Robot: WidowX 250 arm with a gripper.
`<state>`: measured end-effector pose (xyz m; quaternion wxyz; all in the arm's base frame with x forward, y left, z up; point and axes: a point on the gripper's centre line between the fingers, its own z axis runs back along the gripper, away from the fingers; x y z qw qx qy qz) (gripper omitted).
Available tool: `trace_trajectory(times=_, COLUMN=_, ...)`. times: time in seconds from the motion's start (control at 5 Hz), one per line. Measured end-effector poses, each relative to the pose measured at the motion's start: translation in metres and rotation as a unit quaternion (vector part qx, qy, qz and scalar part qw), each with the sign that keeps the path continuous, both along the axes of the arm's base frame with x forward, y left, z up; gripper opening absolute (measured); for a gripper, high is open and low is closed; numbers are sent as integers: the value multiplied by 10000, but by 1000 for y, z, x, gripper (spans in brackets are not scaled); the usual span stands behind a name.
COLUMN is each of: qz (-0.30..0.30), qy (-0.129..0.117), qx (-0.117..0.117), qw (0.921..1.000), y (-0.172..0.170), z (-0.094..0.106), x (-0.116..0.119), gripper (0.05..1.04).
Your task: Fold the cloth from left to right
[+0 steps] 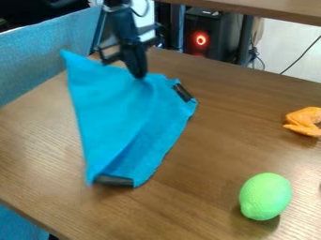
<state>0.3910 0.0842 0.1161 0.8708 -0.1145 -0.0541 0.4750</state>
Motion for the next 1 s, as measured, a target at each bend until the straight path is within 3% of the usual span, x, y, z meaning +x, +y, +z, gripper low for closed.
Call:
trace_trajectory(times=0.4, qz=136, qy=-48, qx=-70, qw=9999, y=-32, z=-12, x=50, gripper=63)
trace_trajectory(times=0.6, qz=74, qy=44, qx=45, qw=10000, y=-36, z=-28, x=56, gripper=193)
trace_trajectory(times=0.8, qz=83, qy=180, qx=94, qw=9998, y=-33, z=-38, x=54, gripper=437)
trace_trajectory(times=1.0, qz=-483, qy=5, qx=102, qw=9988, y=-34, z=-34, x=57, gripper=743)
